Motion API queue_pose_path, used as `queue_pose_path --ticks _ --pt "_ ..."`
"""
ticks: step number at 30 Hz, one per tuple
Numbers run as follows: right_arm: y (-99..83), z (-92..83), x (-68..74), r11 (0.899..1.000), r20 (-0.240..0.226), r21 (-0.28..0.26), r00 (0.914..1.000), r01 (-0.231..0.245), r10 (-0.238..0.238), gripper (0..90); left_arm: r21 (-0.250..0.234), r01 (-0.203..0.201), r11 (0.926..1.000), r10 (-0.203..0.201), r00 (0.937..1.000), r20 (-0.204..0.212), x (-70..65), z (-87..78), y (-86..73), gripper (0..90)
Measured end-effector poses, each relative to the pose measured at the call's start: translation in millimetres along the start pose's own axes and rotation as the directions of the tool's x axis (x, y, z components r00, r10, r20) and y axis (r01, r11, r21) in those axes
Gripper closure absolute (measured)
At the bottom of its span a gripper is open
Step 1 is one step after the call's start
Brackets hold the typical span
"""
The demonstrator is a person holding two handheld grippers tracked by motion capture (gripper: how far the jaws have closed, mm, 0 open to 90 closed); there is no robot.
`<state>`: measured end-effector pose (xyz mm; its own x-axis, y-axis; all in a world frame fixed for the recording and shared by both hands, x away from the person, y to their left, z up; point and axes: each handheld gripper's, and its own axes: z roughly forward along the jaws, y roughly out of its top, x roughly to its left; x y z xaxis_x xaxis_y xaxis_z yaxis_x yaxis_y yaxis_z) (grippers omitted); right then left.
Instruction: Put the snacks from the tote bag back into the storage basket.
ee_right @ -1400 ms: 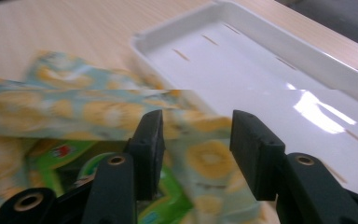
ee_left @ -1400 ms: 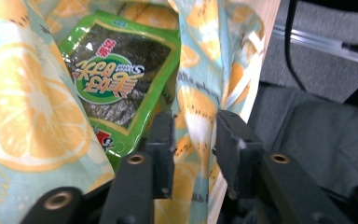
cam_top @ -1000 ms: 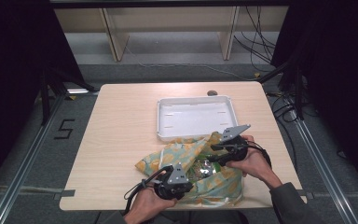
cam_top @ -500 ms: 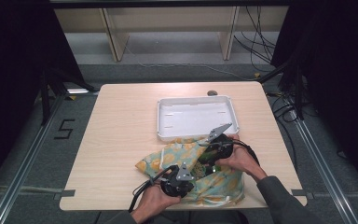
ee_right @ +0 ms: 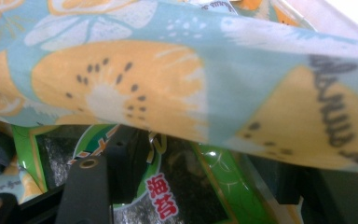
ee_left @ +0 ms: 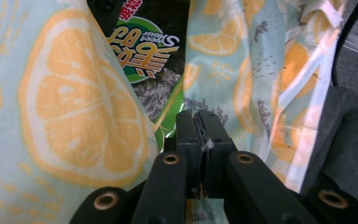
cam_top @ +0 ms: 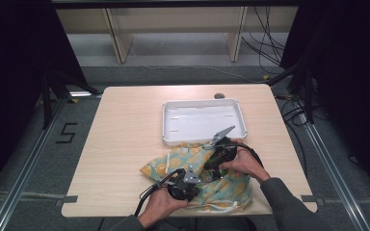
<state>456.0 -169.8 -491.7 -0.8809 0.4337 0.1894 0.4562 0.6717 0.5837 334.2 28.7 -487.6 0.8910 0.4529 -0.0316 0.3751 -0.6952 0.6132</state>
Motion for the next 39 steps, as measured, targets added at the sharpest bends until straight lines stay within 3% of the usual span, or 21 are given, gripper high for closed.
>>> queue_pose_path --ticks 2,4,7,10,11,13,16,18,19,22,23,24,27,28,30,31,32,35,36,37,39 --pt "0.3 0.6 -0.6 1.000 -0.017 -0.004 0.9998 0.011 -0.011 41.6 -0.032 0.052 0.9981 -0.052 0.9986 -0.005 -2.5 3.8 0.2 87.9" --pt "0.6 -0.1 0.8 1.000 -0.024 0.010 0.9997 0.010 -0.009 41.6 0.003 0.011 0.9999 -0.011 0.9999 0.001 -0.2 3.2 1.4 88.1" --pt "0.8 1.1 1.7 1.000 -0.035 0.014 0.9993 0.016 -0.015 40.9 0.001 0.008 1.0000 -0.008 1.0000 0.001 -0.4 5.3 2.1 88.3" --pt "1.2 1.2 3.0 1.000 -0.049 0.020 0.9988 0.006 -0.005 40.8 -0.028 0.052 0.9983 -0.052 0.9985 0.016 -2.8 8.0 2.6 88.5" --pt "1.6 1.1 3.4 1.000 -0.054 0.020 0.9986 0.005 -0.004 40.7 -0.014 0.035 0.9993 -0.034 0.9993 0.017 -1.5 7.3 2.8 88.7" --pt "2.2 1.2 3.8 1.000 -0.049 0.020 0.9988 -0.005 0.006 40.7 -0.015 0.038 0.9992 -0.038 0.9991 0.017 -1.8 7.4 2.7 88.8" --pt "2.7 -0.9 5.4 0.999 -0.078 0.016 0.9966 -0.028 0.029 41.1 -0.020 0.033 0.9992 -0.033 0.9993 0.020 -1.0 7.3 2.5 88.9" --pt "3.6 -2.1 6.5 1.000 -0.089 0.015 0.9958 -0.022 0.024 41.9 -0.008 0.006 1.0000 -0.006 0.9998 0.019 1.3 5.3 3.1 89.0" --pt "4.0 -3.2 7.4 1.000 -0.094 0.014 0.9954 -0.020 0.021 42.5 -0.020 0.032 0.9993 -0.031 0.9994 0.017 -0.3 5.7 3.1 89.0" --pt "5.4 -7.4 10.3 0.999 -0.120 0.010 0.9920 -0.037 0.038 44.0 -0.027 0.045 0.9986 -0.045 0.9989 0.016 -1.8 7.1 2.6 89.1" --pt "5.4 -7.4 10.3 0.999 -0.120 0.010 0.9920 -0.037 0.038 44.0 -0.031 0.041 0.9987 -0.041 0.9990 0.017 -1.8 7.7 2.6 89.1" --pt "5.6 -8.0 10.8 0.999 -0.136 0.009 0.9897 -0.042 0.043 44.6 -0.004 0.025 0.9997 -0.025 0.9994 0.023 -0.5 6.6 2.5 89.1" --pt "6.0 -11.0 15.8 0.998 -0.120 0.016 0.9910 -0.058 0.060 46.6 -0.001 0.029 0.9996 -0.029 0.9994 0.017 -0.6 6.9 2.2 89.1" --pt "6.2 -11.4 15.5 0.999 -0.139 0.025 0.9890 -0.048 0.051 47.3 0.003 0.037 0.9993 -0.037 0.9992 0.017 -1.4 6.9 2.1 89.1" --pt "7.0 -13.9 19.0 0.998 -0.116 0.035 0.9915 -0.055 0.058 50.1 0.003 0.017 0.9999 -0.017 0.9998 0.008 -0.6 6.6 2.4 89.1" --pt "7.4 -13.8 18.4 0.998 -0.139 0.032 0.9891 -0.046 0.050 51.9 0.003 0.014 0.9999 -0.014 0.9999 0.008 -0.6 6.8 2.4 89.1" --pt "7.9 -15.3 19.9 0.998 -0.142 0.028 0.9883 -0.053 0.057 54.5 0.005 0.028 0.9996 -0.028 0.9995 0.014 -1.4 7.3 2.0 89.1" --pt "9.7 -21.4 23.7 0.999 -0.132 0.025 0.9901 -0.046 0.049 59.4 0.018 0.011 0.9998 -0.011 0.9998 0.019 -0.6 6.8 2.2 89.1" --pt "10.3 -22.2 24.0 1.000 -0.129 0.010 0.9915 -0.021 0.022 60.3 0.018 0.024 0.9995 -0.025 0.9995 0.018 -1.2 7.1 1.7 89.1" --pt "11.0 -25.2 26.2 0.999 -0.131 0.022 0.9903 -0.044 0.047 62.0 -0.003 0.051 0.9987 -0.051 0.9986 0.015 -2.9 8.5 1.4 89.0" --pt "11.1 -27.9 27.5 0.999 -0.150 0.011 0.9875 -0.045 0.046 66.9 -0.006 0.046 0.9989 -0.046 0.9989 0.011 -3.0 8.8 1.1 88.8"
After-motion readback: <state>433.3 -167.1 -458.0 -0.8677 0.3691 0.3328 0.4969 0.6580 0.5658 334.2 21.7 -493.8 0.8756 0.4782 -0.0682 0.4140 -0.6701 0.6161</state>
